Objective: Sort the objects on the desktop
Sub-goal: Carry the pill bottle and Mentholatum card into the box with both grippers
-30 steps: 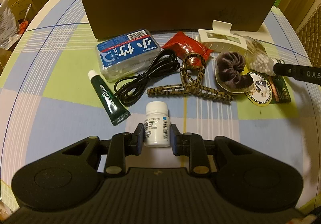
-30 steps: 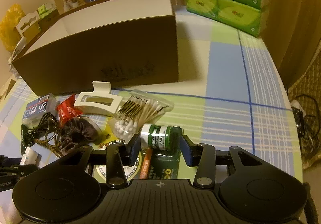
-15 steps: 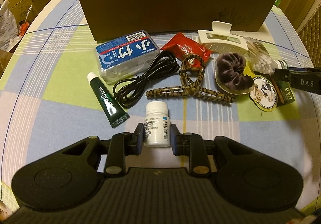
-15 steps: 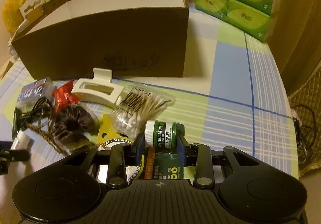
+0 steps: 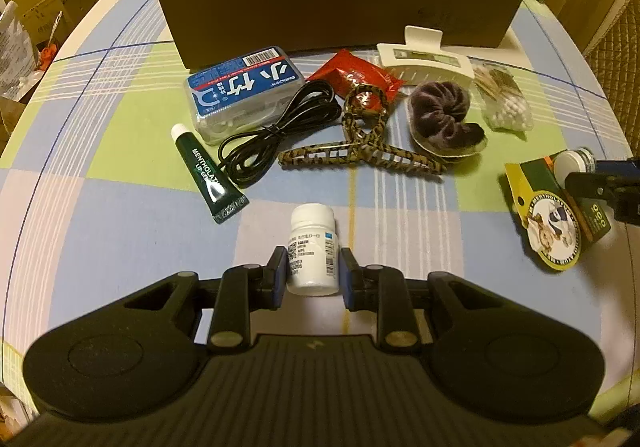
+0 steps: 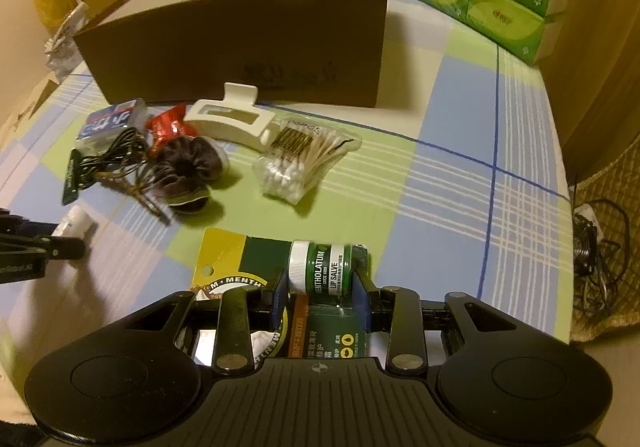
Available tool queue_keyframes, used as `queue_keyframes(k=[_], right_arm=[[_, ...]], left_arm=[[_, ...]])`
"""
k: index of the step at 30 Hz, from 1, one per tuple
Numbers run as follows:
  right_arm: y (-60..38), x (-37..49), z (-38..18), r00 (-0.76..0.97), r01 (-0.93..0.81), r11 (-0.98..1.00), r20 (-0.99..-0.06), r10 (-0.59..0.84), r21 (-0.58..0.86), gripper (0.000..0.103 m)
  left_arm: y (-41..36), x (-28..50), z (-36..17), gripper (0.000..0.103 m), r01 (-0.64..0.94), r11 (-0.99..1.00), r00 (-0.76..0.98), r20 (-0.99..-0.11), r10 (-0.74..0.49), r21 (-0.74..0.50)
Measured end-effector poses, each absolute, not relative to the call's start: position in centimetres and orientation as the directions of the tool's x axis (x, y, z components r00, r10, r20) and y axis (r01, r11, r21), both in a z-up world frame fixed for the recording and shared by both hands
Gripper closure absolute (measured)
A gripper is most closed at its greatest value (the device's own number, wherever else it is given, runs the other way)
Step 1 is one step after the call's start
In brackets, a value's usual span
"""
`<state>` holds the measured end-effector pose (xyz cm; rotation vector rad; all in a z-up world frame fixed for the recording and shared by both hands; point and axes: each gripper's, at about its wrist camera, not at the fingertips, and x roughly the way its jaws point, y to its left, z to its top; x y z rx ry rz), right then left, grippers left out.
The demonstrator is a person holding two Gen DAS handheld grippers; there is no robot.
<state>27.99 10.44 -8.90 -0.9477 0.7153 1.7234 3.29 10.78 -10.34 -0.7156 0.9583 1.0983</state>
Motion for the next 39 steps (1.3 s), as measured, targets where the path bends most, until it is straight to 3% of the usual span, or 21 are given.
queue_keyframes(k=[20, 39], right_arm=[[8.6, 26.2, -4.4, -0.248, -0.937, -0.345, -0.804, 0.541, 0.057, 0.071], [13.0, 23.6, -1.0, -0.27, -0.94, -0.335, -0.745, 0.61, 0.067, 0.071]], left_arm=[[8.8, 2.5, -4.3, 0.081, -0.962, 0.269, 0.184, -0.84, 0.51, -0.047], [14.6, 3.1, -0.2, 0.081, -0.943, 0.33, 0.239, -0.775, 0.584, -0.042]])
